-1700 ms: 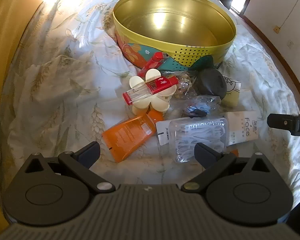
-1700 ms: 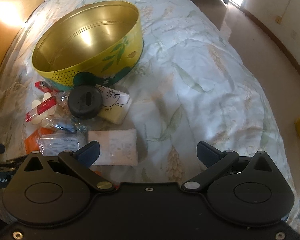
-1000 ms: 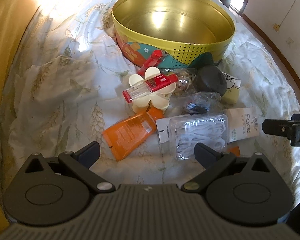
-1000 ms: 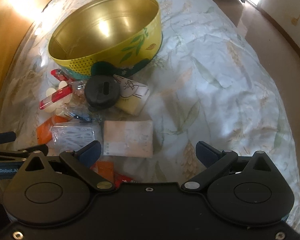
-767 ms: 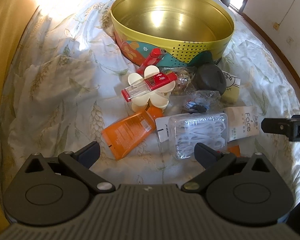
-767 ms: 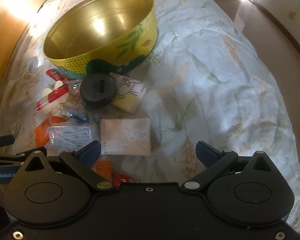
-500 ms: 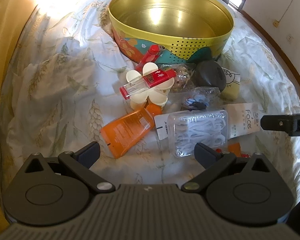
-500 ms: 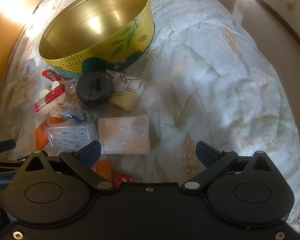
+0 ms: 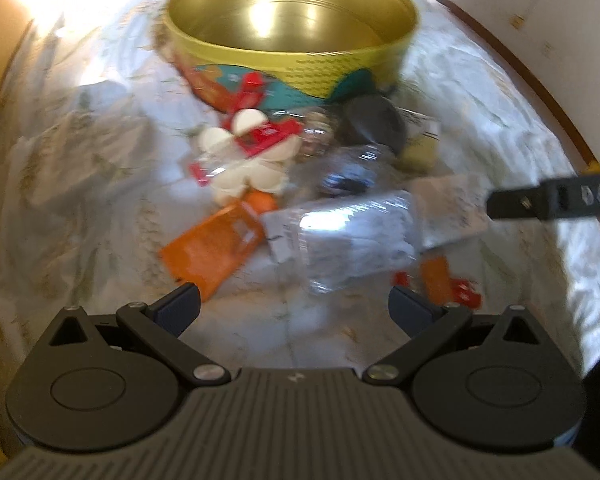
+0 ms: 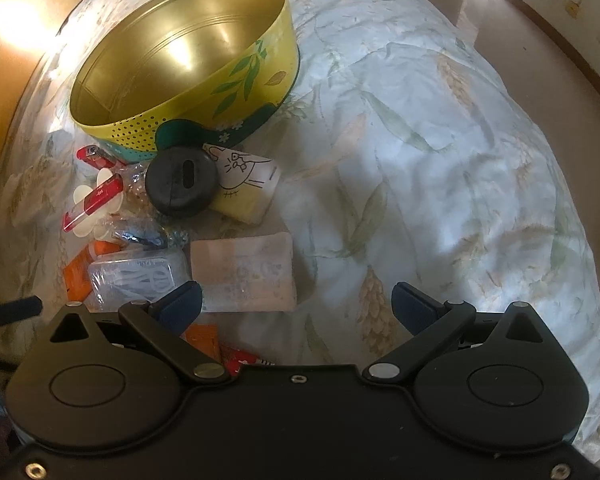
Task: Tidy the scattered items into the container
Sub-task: 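Move the left gripper toward the clear box of floss picks, then close the left gripper on the clear floss pick box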
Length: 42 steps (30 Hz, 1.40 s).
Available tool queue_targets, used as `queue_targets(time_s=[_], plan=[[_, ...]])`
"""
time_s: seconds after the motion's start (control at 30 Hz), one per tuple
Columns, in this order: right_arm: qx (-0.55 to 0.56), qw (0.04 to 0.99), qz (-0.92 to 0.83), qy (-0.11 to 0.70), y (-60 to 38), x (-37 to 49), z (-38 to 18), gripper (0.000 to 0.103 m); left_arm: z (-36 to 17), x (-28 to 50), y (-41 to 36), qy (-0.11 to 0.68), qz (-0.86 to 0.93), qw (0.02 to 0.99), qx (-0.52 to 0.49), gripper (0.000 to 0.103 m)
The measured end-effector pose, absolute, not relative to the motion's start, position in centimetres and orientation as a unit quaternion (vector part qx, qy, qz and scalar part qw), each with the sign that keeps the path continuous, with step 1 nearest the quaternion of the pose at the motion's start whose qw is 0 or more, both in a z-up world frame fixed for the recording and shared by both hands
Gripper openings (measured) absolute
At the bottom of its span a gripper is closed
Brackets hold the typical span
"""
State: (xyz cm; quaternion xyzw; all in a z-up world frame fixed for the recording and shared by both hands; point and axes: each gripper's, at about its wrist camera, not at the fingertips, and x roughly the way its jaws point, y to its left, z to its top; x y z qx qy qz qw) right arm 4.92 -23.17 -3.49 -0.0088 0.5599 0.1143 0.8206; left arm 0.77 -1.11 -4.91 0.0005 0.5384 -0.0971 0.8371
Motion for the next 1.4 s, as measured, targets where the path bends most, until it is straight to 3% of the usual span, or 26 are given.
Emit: queue_targets(time_s=[0.2, 0.57, 1.03, 1.1, 1.2, 1.4], plan=[[0.003, 0.821, 0.113, 0.559, -23.5, 5.0, -3.3, 0.102, -4.2, 1.0, -2.8, 0.516, -0.171, 0.837, 0.059, 0.103], [0.028, 0.818, 0.117, 0.562, -24.3, 5.4, -3.2, 0.102, -4.3, 0.4, -5.9, 0.387, -0.333, 0.819, 0.263, 0.103], [0.034, 0.818, 0.113, 0.563, -24.4, 5.6, -3.2, 0.102, -7.9, 0.7, -6.1, 0.38, -0.337, 0.792, 0.338, 0.103], [0.033, 0.82, 0.111, 0.561, -24.5, 5.6, -3.2, 0.102, -8.4, 0.9, -6.1, 0.379, -0.336, 0.791, 0.344, 0.099], [0.033, 0.82, 0.109, 0.562, -24.6, 5.7, -3.3, 0.102, -9.1, 1.7, -6.3, 0.395, -0.339, 0.787, 0.33, 0.084], [0.038, 0.818, 0.106, 0.564, -24.7, 5.8, -3.4, 0.102, -8.6, 1.7, -6.4, 0.405, -0.331, 0.793, 0.313, 0.068]])
